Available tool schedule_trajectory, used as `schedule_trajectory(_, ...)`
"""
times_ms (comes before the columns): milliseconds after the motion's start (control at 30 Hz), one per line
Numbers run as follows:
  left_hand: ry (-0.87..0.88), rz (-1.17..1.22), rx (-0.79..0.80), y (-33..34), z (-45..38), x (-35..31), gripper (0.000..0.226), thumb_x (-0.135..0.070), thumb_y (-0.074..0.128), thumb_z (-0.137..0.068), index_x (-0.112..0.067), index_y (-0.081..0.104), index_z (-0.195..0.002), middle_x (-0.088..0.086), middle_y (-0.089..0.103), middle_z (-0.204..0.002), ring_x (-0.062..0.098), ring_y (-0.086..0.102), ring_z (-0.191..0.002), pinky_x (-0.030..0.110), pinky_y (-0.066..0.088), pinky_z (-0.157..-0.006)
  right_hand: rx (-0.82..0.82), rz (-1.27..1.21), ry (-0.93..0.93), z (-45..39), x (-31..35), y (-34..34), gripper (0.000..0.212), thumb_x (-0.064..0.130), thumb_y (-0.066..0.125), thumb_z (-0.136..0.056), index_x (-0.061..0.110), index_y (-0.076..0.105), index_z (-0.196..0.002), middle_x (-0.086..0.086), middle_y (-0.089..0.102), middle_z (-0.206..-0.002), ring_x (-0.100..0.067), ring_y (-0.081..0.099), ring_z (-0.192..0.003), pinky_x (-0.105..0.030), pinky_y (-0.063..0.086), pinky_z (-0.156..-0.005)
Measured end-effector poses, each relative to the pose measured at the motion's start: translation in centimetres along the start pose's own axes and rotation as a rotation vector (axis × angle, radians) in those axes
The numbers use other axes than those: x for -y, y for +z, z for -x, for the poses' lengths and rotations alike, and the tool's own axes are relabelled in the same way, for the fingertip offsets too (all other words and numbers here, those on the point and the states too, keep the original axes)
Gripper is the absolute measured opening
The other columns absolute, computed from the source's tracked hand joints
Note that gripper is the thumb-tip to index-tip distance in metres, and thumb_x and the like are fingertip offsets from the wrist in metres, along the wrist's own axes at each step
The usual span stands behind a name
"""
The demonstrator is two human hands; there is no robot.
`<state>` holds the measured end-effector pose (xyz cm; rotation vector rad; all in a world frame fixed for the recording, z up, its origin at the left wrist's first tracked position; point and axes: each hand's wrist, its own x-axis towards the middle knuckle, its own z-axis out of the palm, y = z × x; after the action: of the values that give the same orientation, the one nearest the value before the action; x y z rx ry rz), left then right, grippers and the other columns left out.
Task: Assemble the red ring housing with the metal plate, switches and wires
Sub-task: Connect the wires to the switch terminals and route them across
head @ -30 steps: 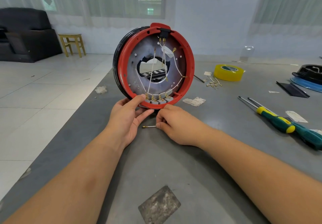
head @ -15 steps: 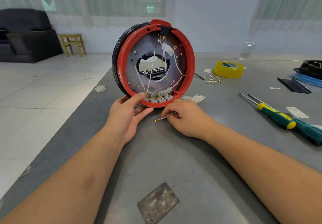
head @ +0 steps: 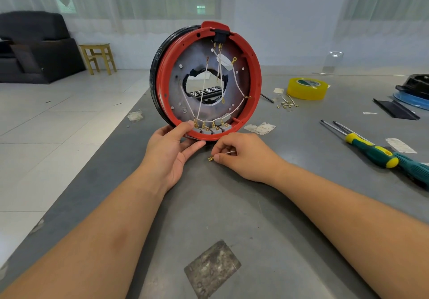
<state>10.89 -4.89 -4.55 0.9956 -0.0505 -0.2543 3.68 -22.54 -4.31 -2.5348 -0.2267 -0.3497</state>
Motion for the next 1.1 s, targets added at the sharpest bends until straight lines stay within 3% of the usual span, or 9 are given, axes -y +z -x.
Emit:
schedule_trajectory(100, 0.0, -0.002, 0.006, 0.1, 0.0, 0.0, 0.021, -0.003, 0.073, -0.094, -0.003, 0.065, -0.113, 0.016, 0.077, -0.104, 0.03, 0.08, -0.095, 0.04, 0.066, -0.076, 0.007, -0.033, 0.043, 0.0, 0.0, 0.0, 0.007, 0.025, 0.071, -0.093, 0.029, 0.077, -0.094, 0.021, 0.063, -0.089, 0.002, 0.06, -0.086, -0.014, 0.046, -0.076)
schedule_trajectory(233, 0.0, 0.001, 0.006, 0.1, 0.1, -0.1, 0.026, -0.003, 0.073, -0.095, -0.002, 0.064, -0.119, 0.016, 0.077, -0.105, 0.03, 0.08, -0.095, 0.04, 0.066, -0.075, 0.011, -0.091, 0.096, -0.1, 0.2, 0.1, 0.005, 0.03, 0.075, -0.09, 0.031, 0.075, -0.085, 0.017, 0.067, -0.086, -0.001, 0.063, -0.083, -0.02, 0.051, -0.077)
schedule_trajectory(433, -0.008, 0.006, -0.002, 0.1, 0.1, -0.1, 0.025, -0.003, 0.073, -0.095, -0.002, 0.063, -0.118, 0.016, 0.078, -0.104, 0.031, 0.08, -0.097, 0.04, 0.066, -0.075, 0.012, -0.045, 0.052, 0.0, 0.5, -0.4, 0.007, 0.028, 0.075, -0.09, 0.031, 0.073, -0.085, 0.016, 0.065, -0.088, -0.001, 0.062, -0.084, -0.019, 0.048, -0.077)
schedule_trajectory(533, -0.009, -0.005, 0.01, 0.1, 0.2, -0.1, 0.02, -0.003, 0.072, -0.095, -0.002, 0.065, -0.114, 0.017, 0.077, -0.105, 0.034, 0.079, -0.099, 0.039, 0.067, -0.078, -0.074, 0.01, -0.043, -0.6, 1.0, -1.7, 0.003, 0.023, 0.074, -0.09, 0.023, 0.075, -0.088, 0.009, 0.067, -0.091, -0.005, 0.062, -0.086, -0.021, 0.047, -0.079)
schedule_trajectory(667, -0.02, -0.01, 0.008, 0.3, 0.3, -0.2, 0.03, -0.004, 0.072, -0.095, 0.001, 0.063, -0.124, 0.021, 0.077, -0.118, 0.033, 0.078, -0.101, 0.041, 0.066, -0.082, -0.17, -0.013, -0.072, -2.3, 3.0, -4.4, 0.005, 0.019, 0.071, -0.09, 0.019, 0.075, -0.087, 0.012, 0.067, -0.086, -0.002, 0.063, -0.08, -0.014, 0.047, -0.073)
schedule_trajectory(900, -0.035, 0.012, 0.0, 0.5, 0.4, -0.4, 0.041, -0.003, 0.073, -0.094, 0.002, 0.059, -0.133, 0.019, 0.078, -0.117, 0.032, 0.079, -0.101, 0.043, 0.066, -0.083, 0.063, 0.167, 0.026, -5.7, 5.7, -8.8, 0.01, 0.021, 0.071, -0.089, 0.029, 0.077, -0.086, 0.013, 0.071, -0.082, 0.002, 0.06, -0.07, -0.011, 0.041, -0.058)
schedule_trajectory(1100, -0.041, -0.007, 0.027, 0.2, 0.0, -0.2, 0.04, -0.003, 0.072, -0.095, 0.004, 0.06, -0.132, 0.019, 0.078, -0.116, 0.034, 0.078, -0.103, 0.042, 0.066, -0.082, 0.175, 0.266, 0.012, -6.9, 7.2, -7.3, 0.01, 0.023, 0.076, -0.088, 0.032, 0.077, -0.085, 0.011, 0.074, -0.081, -0.001, 0.064, -0.075, -0.017, 0.043, -0.061)
